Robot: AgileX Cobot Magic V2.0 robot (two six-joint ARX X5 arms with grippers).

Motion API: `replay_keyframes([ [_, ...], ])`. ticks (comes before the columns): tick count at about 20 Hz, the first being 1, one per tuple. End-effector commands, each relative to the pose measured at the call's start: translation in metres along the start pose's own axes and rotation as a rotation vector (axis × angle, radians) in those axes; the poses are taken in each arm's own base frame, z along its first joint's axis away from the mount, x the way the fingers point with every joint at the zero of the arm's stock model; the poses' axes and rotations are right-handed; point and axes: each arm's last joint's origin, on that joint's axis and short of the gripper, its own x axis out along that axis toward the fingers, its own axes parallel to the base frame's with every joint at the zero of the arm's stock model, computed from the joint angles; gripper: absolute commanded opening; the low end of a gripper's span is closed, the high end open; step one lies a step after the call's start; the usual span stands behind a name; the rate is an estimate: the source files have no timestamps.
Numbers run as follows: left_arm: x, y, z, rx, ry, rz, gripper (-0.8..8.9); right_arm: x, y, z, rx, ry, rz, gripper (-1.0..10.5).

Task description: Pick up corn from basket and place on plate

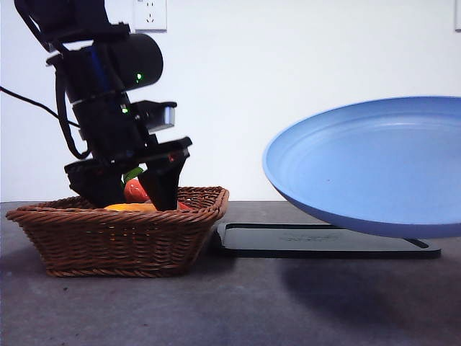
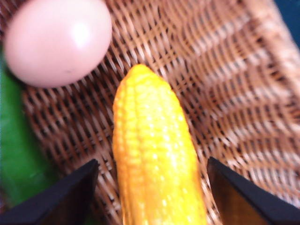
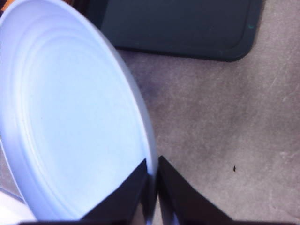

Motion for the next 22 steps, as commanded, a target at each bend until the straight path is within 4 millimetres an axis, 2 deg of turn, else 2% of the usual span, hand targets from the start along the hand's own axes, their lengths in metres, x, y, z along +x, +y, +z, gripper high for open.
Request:
replay_keyframes([
  [1, 0.006, -0.004, 0.006, 0.022, -0.013, -0.006, 3.75, -0.004, 0.003, 0.006, -0.005, -0.032, 0.011, 0.0],
  [6, 0.007, -0.008, 0.006, 0.029, -0.006, -0.011, 2.05, -0.004, 0.002, 0.006, -0.006, -0.034, 0.010, 0.0],
  [11, 0.000, -0.009, 0.011, 0.025, 0.010, -0.011, 1.91, -0.004, 0.002, 0.007, 0.013, -0.041, 0.010, 0.0],
  [13, -0.012, -0.010, 0.021, 0.026, 0.002, -0.011, 1.91, -0.003, 0.002, 0.010, 0.023, -0.058, 0.013, 0.0],
  [16, -0.041, -0.016, 0.040, 0.036, -0.056, -0.060, 1.91, 0.006, -0.001, 0.017, 0.050, -0.051, 0.013, 0.0],
  [20, -0.086, -0.035, 0.060, 0.074, -0.199, -0.261, 1.91, 0.035, -0.013, 0.033, 0.099, -0.011, 0.018, 0.0],
  [22, -0.097, -0.049, 0.063, 0.118, -0.248, -0.358, 1.91, 0.050, -0.021, 0.040, 0.150, 0.016, 0.065, 0.0],
])
